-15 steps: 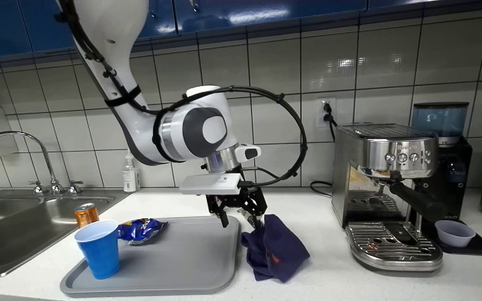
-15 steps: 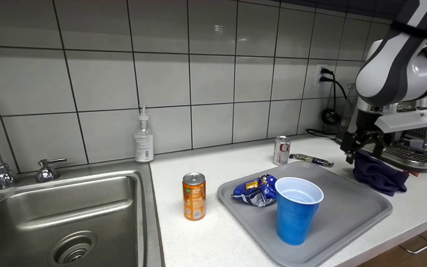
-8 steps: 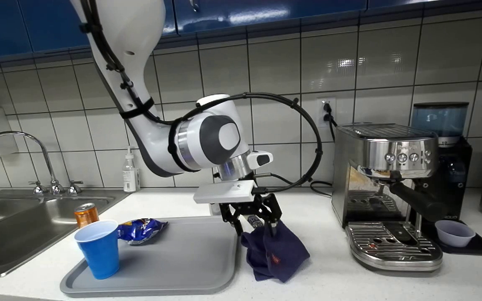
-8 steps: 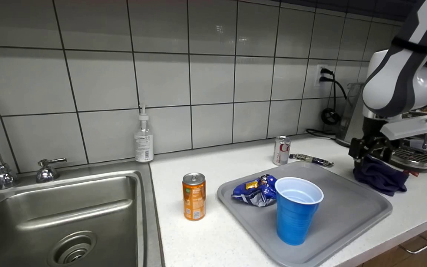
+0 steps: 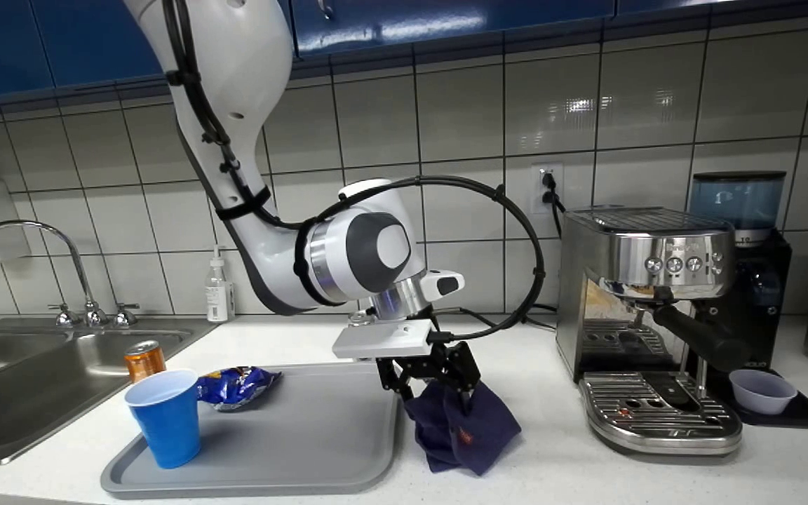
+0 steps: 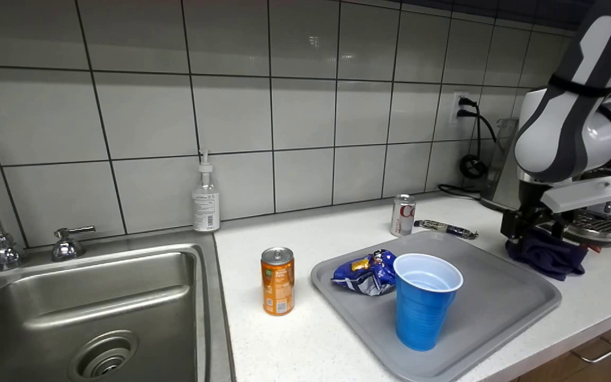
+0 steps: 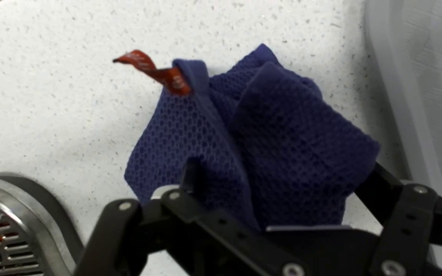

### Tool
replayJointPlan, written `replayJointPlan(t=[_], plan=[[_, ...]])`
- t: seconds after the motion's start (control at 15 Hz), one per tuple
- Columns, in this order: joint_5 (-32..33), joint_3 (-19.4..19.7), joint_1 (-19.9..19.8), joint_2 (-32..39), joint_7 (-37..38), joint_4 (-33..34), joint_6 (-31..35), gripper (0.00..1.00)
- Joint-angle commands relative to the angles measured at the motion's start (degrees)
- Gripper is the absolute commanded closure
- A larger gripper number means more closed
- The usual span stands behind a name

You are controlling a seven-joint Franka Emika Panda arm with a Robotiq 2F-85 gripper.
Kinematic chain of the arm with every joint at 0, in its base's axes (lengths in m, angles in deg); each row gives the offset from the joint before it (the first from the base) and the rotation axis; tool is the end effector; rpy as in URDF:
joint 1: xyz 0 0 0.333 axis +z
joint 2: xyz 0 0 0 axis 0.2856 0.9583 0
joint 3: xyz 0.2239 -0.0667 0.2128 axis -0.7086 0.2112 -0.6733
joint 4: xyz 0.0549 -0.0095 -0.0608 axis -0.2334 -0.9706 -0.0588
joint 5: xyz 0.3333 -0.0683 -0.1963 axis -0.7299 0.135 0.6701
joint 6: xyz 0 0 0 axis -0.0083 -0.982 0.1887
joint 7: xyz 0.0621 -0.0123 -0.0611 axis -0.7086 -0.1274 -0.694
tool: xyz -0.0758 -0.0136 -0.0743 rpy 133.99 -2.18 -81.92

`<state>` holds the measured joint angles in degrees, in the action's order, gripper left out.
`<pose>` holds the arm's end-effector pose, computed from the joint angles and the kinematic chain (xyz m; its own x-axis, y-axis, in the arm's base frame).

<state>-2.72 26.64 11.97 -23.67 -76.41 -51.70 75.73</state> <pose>0.4562 -0.2236 0.1657 0.9842 -0.1734 0.0365 -0.1770 -0.9524 0.2480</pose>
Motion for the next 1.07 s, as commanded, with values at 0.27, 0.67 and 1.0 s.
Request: replayJointPlan(t=[0.27,0.67,1.0], plan=[[1.2,2.3,2.3,3.2,3.2,2.8,0.3,0.0],[1.3,2.7,2.9,3.9,3.4,3.1,0.5,0.0],[1.1,2.8,2.9,4.5,3.5,3.3,0.5,0.0]])
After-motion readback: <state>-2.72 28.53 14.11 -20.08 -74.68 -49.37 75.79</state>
